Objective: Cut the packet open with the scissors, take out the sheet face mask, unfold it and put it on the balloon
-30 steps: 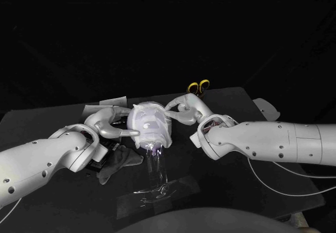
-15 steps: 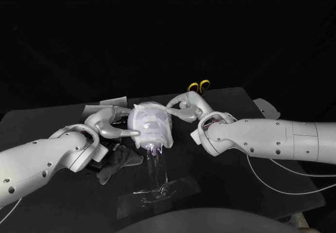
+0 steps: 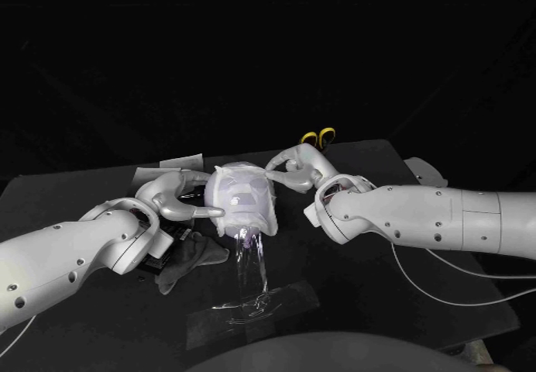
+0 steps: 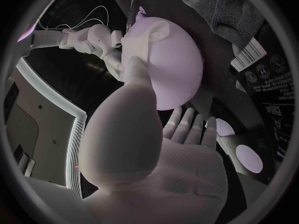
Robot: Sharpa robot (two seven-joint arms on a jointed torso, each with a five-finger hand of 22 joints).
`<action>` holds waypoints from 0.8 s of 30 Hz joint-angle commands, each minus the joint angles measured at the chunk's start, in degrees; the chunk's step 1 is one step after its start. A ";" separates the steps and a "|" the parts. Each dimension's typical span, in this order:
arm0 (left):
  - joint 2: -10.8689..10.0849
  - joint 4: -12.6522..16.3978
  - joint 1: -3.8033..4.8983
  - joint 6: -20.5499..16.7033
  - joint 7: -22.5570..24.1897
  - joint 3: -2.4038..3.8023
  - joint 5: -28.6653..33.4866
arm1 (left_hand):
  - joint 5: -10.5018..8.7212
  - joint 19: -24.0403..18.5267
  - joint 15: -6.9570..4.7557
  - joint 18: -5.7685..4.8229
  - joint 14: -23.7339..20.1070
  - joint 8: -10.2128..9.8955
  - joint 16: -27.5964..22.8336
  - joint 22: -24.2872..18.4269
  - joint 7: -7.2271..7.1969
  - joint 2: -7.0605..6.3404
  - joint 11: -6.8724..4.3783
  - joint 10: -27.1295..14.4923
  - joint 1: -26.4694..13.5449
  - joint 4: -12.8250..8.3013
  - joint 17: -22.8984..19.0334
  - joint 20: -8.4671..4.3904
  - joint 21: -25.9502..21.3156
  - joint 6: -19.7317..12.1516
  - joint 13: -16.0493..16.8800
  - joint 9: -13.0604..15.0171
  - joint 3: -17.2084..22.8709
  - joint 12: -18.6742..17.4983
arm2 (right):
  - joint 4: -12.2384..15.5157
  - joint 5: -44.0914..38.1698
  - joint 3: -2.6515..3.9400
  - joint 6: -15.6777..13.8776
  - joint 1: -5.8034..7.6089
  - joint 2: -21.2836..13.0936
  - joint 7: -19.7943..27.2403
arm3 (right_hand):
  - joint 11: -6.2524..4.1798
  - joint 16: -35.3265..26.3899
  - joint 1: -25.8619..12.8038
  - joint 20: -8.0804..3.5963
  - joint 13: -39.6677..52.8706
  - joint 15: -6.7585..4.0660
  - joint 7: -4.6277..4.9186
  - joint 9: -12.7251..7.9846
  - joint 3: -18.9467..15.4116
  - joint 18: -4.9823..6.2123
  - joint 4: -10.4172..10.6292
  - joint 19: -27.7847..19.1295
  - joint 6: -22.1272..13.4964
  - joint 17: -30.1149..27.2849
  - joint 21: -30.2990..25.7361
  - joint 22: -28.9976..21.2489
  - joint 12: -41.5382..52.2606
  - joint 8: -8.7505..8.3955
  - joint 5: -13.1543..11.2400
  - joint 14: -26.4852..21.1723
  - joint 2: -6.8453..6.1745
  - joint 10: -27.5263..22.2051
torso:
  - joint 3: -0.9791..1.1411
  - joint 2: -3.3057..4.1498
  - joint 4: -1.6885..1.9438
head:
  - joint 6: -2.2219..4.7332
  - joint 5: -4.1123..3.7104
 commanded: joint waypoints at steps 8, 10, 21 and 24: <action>0.13 0.04 -0.02 0.44 -0.20 0.00 0.07 | 0.30 0.28 0.09 0.77 0.28 -0.08 -0.32 0.04 5.02 -0.06 0.07 -0.07 0.30 0.04 -0.05 0.09 0.31 -0.07 0.02 0.05 0.13 -0.28 | -1.43 -0.36 0.18 1.31 0.72 0.72 0.65 | -0.28 0.39 -0.81 -0.36 14.09 -0.43 -0.12 3.16 0.65 0.52 -0.13 -0.22 -0.62 15.10 -0.56 5.85 -0.71 0.26 0.14 6.08 -0.15 5.44 | 0.02 0.01 0.01 | 0.10 -0.02; 0.12 0.04 -0.02 0.44 -0.22 0.00 0.07 | 0.30 0.28 0.09 0.77 0.28 -0.08 -0.32 0.04 5.02 -0.06 0.07 -0.07 0.30 0.04 -0.05 0.09 0.31 -0.07 0.02 0.05 0.13 -0.28 | -1.78 -0.60 0.20 1.26 0.97 0.86 0.72 | -0.28 0.39 -0.81 -0.36 14.09 -0.43 -0.12 3.16 0.65 0.52 -0.13 -0.22 -0.62 15.10 -0.56 5.85 -0.71 0.26 0.14 6.08 -0.15 5.44 | 0.01 0.02 0.01 | 0.12 -0.02; 0.10 0.04 -0.02 0.37 -0.34 0.00 0.07 | 0.30 0.28 0.09 0.77 0.28 -0.08 -0.32 0.04 5.02 -0.06 0.07 -0.07 0.30 0.04 -0.05 0.09 0.31 -0.07 0.02 0.05 0.13 -0.28 | -3.47 -1.00 0.26 2.04 2.03 1.35 0.80 | -0.27 0.39 -1.05 -0.36 13.72 -0.43 -0.09 3.39 0.97 0.57 -0.51 -0.36 -1.27 15.10 -0.86 5.79 -1.32 0.24 0.14 6.08 -0.76 5.19 | -0.01 0.00 -0.01 | 0.17 0.19; 0.11 0.03 -0.02 0.34 -0.35 0.00 0.07 | 0.30 0.28 0.09 0.77 0.28 -0.08 -0.32 0.04 5.02 -0.06 0.07 -0.07 0.30 0.04 -0.05 0.09 0.31 -0.07 0.02 0.05 0.13 -0.28 | -3.91 -1.07 0.26 2.60 2.14 1.48 0.55 | -0.26 0.39 -1.07 -0.35 13.57 -0.42 -0.08 3.51 1.08 0.64 -0.74 -0.53 -1.43 15.10 -1.27 5.68 -1.58 0.29 0.14 6.08 -1.04 5.09 | -0.01 -0.02 0.02 | 0.24 0.24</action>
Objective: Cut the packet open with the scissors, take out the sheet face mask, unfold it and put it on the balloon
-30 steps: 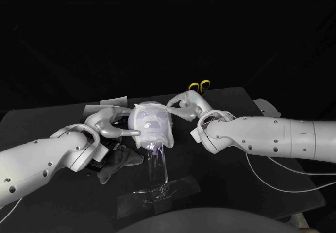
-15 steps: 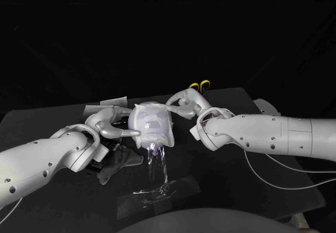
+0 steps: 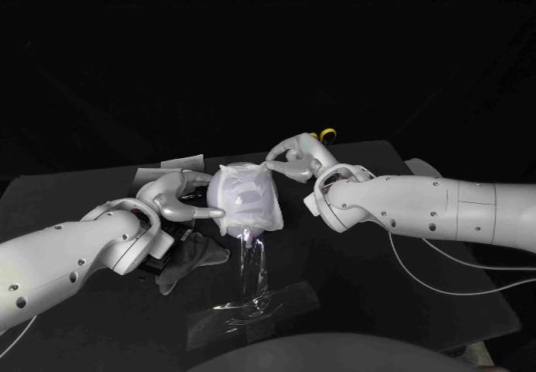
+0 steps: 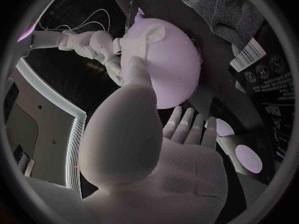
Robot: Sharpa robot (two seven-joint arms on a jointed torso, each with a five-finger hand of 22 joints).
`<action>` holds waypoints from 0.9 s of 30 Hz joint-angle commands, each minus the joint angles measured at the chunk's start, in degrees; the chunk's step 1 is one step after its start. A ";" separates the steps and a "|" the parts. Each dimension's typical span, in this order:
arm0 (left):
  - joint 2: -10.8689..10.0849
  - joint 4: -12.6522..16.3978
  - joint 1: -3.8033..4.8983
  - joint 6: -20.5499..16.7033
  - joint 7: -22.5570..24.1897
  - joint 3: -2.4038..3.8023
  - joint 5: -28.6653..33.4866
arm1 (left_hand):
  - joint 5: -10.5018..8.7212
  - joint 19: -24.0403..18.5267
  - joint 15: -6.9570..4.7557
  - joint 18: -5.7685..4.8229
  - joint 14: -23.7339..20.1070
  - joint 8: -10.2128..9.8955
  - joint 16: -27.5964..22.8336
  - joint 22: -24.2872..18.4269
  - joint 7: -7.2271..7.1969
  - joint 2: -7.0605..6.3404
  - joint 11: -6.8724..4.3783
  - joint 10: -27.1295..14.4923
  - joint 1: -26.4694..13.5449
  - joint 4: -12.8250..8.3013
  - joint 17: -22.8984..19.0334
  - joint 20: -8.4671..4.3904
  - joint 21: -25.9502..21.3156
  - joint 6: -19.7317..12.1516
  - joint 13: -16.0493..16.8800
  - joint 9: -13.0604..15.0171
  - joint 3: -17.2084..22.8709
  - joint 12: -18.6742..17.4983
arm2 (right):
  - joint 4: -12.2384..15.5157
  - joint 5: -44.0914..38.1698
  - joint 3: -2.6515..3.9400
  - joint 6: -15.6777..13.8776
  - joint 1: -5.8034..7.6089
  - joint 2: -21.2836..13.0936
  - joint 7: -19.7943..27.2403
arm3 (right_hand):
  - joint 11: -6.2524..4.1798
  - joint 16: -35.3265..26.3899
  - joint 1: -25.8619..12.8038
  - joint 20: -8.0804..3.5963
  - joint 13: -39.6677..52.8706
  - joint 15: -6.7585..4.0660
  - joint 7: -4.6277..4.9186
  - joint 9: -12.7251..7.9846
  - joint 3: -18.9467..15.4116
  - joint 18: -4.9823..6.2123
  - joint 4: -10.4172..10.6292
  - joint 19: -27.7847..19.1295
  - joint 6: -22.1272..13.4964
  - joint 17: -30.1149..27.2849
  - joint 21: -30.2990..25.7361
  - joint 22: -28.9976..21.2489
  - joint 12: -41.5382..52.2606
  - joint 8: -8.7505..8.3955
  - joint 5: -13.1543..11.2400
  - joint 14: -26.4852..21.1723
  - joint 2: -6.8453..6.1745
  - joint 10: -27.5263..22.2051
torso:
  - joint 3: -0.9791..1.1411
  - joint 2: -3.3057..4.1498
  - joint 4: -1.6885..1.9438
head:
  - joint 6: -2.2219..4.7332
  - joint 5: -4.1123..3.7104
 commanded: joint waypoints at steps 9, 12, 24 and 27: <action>0.08 0.04 0.00 0.29 -0.24 0.00 0.07 | 0.30 0.29 0.07 0.77 0.31 -0.10 -0.34 0.04 5.01 -0.09 0.05 -0.10 0.27 0.04 -0.07 0.08 0.31 -0.10 0.02 0.03 0.09 -0.28 | -1.31 -0.94 0.07 4.21 0.28 0.31 -1.42 | 1.65 0.25 -1.85 0.66 11.42 1.02 2.48 -0.80 -0.63 1.09 -0.42 -2.12 -4.97 15.05 -4.39 4.56 -3.88 -2.76 0.14 6.09 -1.94 3.44 | 0.00 0.01 -0.03 | 0.24 0.13; 0.08 0.04 0.00 0.28 -0.25 0.00 0.07 | 0.30 0.29 0.07 0.77 0.31 -0.10 -0.34 0.04 5.01 -0.09 0.05 -0.10 0.27 0.04 -0.07 0.08 0.31 -0.10 0.02 0.03 0.09 -0.28 | -1.36 -0.94 0.06 5.01 0.30 0.26 -1.90 | 2.60 0.25 -1.94 1.22 10.32 1.84 3.61 -1.44 -0.80 1.25 -0.71 -2.86 -7.10 15.05 -6.06 4.09 -5.75 -4.35 0.14 6.09 -2.42 2.49 | 0.01 0.00 -0.04 | 0.29 0.26; -0.83 0.48 0.00 0.20 0.68 0.17 1.78 | 0.31 0.32 0.08 0.77 0.35 -0.06 -0.34 0.04 5.00 -0.08 0.05 -0.06 0.25 0.04 -0.07 0.08 0.32 0.00 0.02 0.07 0.10 -0.27 | 0.04 -0.53 0.06 5.26 0.31 -1.10 -1.73 | 3.94 0.11 -1.76 2.36 9.21 3.08 5.03 -2.33 -0.79 1.45 -1.47 -3.63 -9.09 14.74 -7.59 3.67 -7.60 -6.56 0.15 5.98 -2.76 1.35 | 0.02 0.00 -0.05 | 0.74 0.42; -1.78 1.23 0.01 0.71 2.55 0.82 3.43 | 0.31 0.14 1.13 0.33 0.67 0.21 -0.28 0.01 4.85 -0.01 -0.06 0.63 0.20 0.04 -0.01 0.36 0.28 0.55 0.11 0.27 0.19 -0.12 | 0.79 0.74 0.06 4.69 0.31 -1.68 0.03 | 3.85 0.25 -2.20 2.57 9.78 3.12 4.80 -2.21 -0.60 1.33 -0.90 -3.11 -7.86 15.05 -6.36 4.04 -6.55 -6.24 0.15 6.09 -1.67 1.88 | 0.04 0.01 -0.06 | 0.93 0.57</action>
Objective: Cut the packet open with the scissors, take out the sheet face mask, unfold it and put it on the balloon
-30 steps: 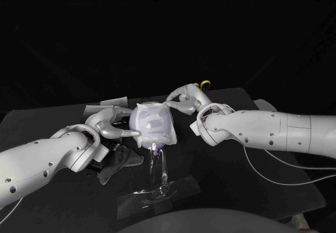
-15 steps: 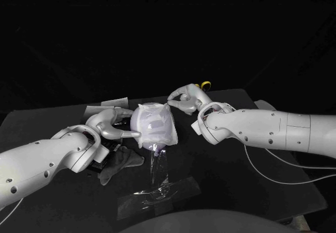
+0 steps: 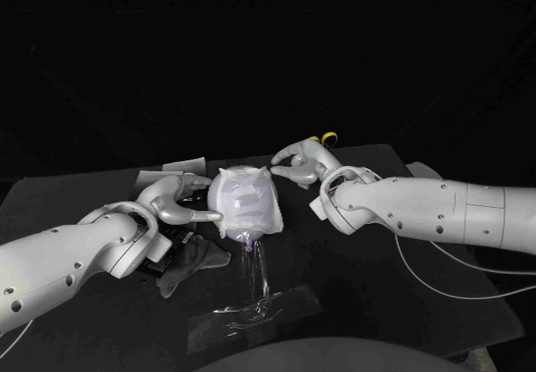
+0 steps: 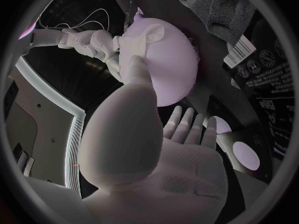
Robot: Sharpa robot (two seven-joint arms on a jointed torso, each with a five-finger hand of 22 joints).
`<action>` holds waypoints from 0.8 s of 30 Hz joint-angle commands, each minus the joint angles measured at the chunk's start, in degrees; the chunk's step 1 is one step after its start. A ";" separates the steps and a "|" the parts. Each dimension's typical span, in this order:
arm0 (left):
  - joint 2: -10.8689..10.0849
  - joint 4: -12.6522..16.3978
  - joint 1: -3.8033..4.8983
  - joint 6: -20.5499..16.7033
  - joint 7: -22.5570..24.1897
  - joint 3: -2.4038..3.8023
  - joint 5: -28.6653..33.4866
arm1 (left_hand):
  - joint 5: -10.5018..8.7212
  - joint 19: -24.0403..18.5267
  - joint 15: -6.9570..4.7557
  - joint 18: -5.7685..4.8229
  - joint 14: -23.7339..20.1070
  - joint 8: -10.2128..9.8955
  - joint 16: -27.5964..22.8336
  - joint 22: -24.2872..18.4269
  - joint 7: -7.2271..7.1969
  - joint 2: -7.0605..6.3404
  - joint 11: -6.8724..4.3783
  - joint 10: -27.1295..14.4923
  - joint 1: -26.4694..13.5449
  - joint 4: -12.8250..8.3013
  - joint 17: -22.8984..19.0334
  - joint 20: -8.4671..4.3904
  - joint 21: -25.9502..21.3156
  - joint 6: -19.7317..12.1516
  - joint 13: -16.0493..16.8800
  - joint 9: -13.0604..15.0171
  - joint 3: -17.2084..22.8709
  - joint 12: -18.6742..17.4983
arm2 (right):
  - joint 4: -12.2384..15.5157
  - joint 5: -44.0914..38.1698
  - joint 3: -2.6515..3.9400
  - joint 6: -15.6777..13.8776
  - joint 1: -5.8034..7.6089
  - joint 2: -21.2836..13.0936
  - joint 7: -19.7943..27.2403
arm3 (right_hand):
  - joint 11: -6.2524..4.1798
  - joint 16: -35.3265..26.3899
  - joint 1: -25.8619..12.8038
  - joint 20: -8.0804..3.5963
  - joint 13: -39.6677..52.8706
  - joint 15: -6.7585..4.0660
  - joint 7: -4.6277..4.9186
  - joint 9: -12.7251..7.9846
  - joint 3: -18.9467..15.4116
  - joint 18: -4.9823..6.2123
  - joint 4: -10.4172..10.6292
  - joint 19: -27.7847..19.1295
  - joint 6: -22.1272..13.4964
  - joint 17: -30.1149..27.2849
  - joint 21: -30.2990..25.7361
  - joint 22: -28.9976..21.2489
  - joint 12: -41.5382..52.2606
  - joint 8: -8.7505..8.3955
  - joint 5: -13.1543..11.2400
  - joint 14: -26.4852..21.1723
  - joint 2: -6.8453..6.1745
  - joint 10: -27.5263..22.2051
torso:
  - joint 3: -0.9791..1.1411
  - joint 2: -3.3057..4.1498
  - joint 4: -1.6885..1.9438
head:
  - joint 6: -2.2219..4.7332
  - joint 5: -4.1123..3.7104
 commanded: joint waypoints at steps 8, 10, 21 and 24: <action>-2.79 2.33 0.49 5.84 5.97 4.09 5.38 | 0.04 0.50 1.25 -0.52 5.68 5.63 1.02 0.07 4.66 3.21 0.67 12.62 -0.38 -0.08 1.80 0.21 0.48 11.49 1.21 3.77 2.91 2.62 | 1.80 2.45 0.21 0.73 0.65 -1.40 4.96 | -0.86 0.23 -2.57 0.32 12.03 -0.38 -1.41 -0.03 -0.23 0.21 2.40 2.88 3.46 15.05 6.38 5.65 4.67 0.15 0.10 6.09 2.40 3.91 | 0.03 -0.05 0.05 | 0.72 0.75; -3.08 2.41 0.84 7.04 6.13 4.52 5.82 | 0.04 0.49 1.32 -0.53 5.41 6.01 0.94 0.07 4.49 3.07 0.75 12.38 -0.44 -0.08 1.60 0.23 0.49 12.31 1.10 4.01 2.87 2.51 | 2.01 2.61 0.25 1.34 1.00 -1.56 5.18 | -1.04 0.23 -2.75 0.17 12.58 -0.55 -1.60 -0.09 -0.26 -0.01 2.61 3.53 3.85 15.05 7.76 6.07 5.58 0.08 0.10 6.09 2.49 4.35 | 0.00 -0.04 0.05 | 0.79 0.86; -2.55 1.21 2.23 7.52 5.10 5.43 8.48 | 0.29 0.81 2.17 -1.22 4.38 4.02 0.34 0.11 6.46 0.59 2.02 8.63 -2.06 0.03 0.78 0.28 0.64 9.19 0.41 2.65 0.85 0.74 | 2.69 1.78 0.33 5.34 3.84 -1.39 3.70 | -1.41 0.23 -4.19 -0.27 13.85 -0.94 -1.98 -0.45 -1.02 -0.59 3.88 5.11 4.80 15.05 11.11 7.14 7.65 -0.46 0.10 6.09 2.13 5.31 | -0.08 0.01 0.11 | 1.61 1.35; -1.58 0.74 2.50 6.64 3.28 5.48 7.06 | 0.37 0.78 2.38 -1.49 4.09 2.82 0.19 0.10 6.82 -0.68 2.35 7.87 -4.39 0.07 0.51 0.25 0.67 7.03 0.37 1.86 -0.61 0.38 | 2.47 0.34 0.34 7.38 4.49 -0.75 1.79 | -1.40 0.23 -4.69 -0.32 13.87 -0.96 -1.95 -0.57 -1.44 -0.59 4.22 5.13 4.87 15.05 11.08 7.15 7.68 -0.67 0.09 6.09 1.70 5.32 | -0.08 0.01 0.13 | 1.74 1.63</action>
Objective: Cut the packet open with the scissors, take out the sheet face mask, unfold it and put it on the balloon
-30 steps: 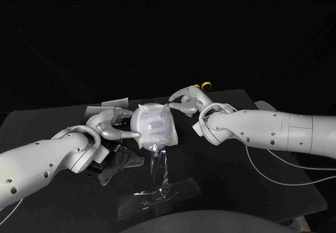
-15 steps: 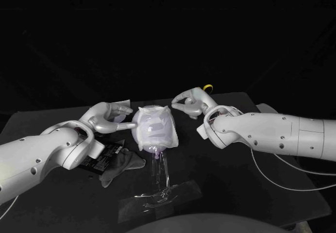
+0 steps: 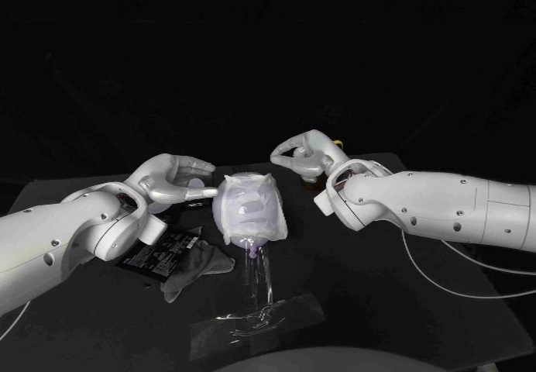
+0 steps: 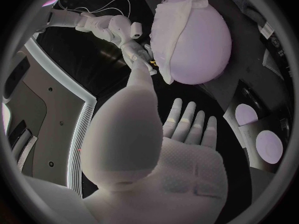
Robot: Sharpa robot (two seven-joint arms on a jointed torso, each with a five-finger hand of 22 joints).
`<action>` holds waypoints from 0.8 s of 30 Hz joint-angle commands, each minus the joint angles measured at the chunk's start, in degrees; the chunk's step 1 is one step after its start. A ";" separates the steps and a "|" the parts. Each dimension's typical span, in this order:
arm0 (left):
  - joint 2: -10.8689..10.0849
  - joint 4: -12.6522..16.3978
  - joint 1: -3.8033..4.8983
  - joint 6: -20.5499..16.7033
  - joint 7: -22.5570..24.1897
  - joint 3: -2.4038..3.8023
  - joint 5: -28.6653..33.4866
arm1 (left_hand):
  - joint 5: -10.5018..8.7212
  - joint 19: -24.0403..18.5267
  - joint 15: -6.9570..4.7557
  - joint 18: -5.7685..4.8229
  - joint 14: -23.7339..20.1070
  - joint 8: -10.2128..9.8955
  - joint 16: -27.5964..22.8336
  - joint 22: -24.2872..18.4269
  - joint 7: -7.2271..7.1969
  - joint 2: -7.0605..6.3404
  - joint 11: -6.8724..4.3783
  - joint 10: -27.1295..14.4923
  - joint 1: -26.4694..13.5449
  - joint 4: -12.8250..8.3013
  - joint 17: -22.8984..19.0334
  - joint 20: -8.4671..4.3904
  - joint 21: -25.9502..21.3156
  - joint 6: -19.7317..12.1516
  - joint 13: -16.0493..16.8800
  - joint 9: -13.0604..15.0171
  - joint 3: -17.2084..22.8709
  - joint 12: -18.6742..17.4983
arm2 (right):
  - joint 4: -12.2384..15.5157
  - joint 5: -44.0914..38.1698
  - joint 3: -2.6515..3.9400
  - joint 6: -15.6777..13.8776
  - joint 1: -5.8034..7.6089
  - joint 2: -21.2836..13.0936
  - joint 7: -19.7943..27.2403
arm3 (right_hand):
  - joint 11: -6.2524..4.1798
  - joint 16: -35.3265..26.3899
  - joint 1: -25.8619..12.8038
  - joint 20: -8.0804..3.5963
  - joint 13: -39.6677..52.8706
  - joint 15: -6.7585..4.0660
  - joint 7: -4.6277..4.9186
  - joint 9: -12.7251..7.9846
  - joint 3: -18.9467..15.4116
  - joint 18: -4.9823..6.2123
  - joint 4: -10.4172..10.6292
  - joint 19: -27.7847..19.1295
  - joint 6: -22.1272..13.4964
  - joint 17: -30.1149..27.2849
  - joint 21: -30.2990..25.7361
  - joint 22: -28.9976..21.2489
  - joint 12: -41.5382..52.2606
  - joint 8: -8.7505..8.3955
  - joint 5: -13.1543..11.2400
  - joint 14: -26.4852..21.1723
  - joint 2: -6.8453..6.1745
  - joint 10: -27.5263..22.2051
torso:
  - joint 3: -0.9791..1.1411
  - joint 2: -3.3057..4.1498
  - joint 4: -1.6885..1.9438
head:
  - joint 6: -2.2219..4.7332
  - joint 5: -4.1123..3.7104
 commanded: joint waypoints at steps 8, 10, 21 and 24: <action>3.51 -1.28 0.51 -3.28 -5.98 0.09 -5.25 | 0.21 -0.57 0.74 -1.49 -2.76 -4.48 -1.18 -0.13 6.23 -1.05 0.50 -4.65 -5.76 0.01 -1.35 -0.08 -0.03 -8.71 -0.47 -2.98 -1.44 -1.06 | -0.82 -7.80 0.04 9.11 1.15 2.38 -7.64 | -0.33 0.20 -1.42 0.03 14.76 -0.41 0.13 -0.42 -1.51 -0.74 0.94 0.98 0.63 15.10 1.71 7.66 1.56 -0.85 0.09 5.96 -1.53 5.88 | 0.03 0.06 -0.03 | 0.48 0.72; 4.01 -1.56 0.51 -3.89 -6.70 0.05 -5.94 | 0.19 -0.65 0.78 -1.53 -2.89 -4.70 -1.23 -0.15 6.33 -1.07 0.57 -5.10 -5.94 0.01 -1.41 -0.08 -0.05 -9.13 -0.50 -3.12 -1.45 -1.11 | -0.88 -8.81 0.04 9.74 1.25 2.68 -8.66 | -0.33 0.20 -1.51 0.03 15.06 -0.41 0.11 -0.48 -1.70 -0.83 1.04 1.18 0.72 15.10 2.21 7.82 2.03 -0.92 0.10 5.96 -1.72 6.07 | 0.03 0.08 -0.04 | 0.53 0.81; 5.94 -2.22 0.38 -2.69 -9.89 -0.40 -10.33 | 0.11 -1.12 0.97 -1.76 -4.51 -5.65 -1.72 -0.24 6.75 -1.16 0.83 -8.13 -6.16 -0.02 -2.12 -0.10 -0.21 -11.00 -0.71 -3.72 -1.58 -1.35 | -1.51 -13.93 0.04 13.42 2.44 4.12 -13.91 | -0.25 0.20 -2.84 0.06 15.06 -0.33 0.16 -0.85 -3.66 -1.22 2.42 2.05 1.20 15.10 4.42 8.56 2.03 -1.48 0.09 5.96 -3.30 6.07 | -0.04 0.11 -0.04 | 0.55 0.97; 6.19 -2.13 0.28 -1.73 -10.41 -0.52 -11.17 | 0.10 -1.39 0.82 -1.80 -5.39 -5.79 -2.01 -0.29 6.67 -1.19 0.65 -9.54 -5.72 -0.04 -2.47 -0.18 -0.31 -11.30 -0.80 -3.78 -1.56 -1.44 | -1.59 -14.57 0.04 14.05 2.62 4.30 -14.66 | -0.27 0.20 -2.91 0.06 15.06 -0.33 0.13 -0.90 -3.92 -1.23 2.65 2.11 1.34 15.10 4.55 8.62 2.03 -1.55 0.09 5.96 -3.43 6.07 | -0.08 0.12 -0.08 | 0.53 1.02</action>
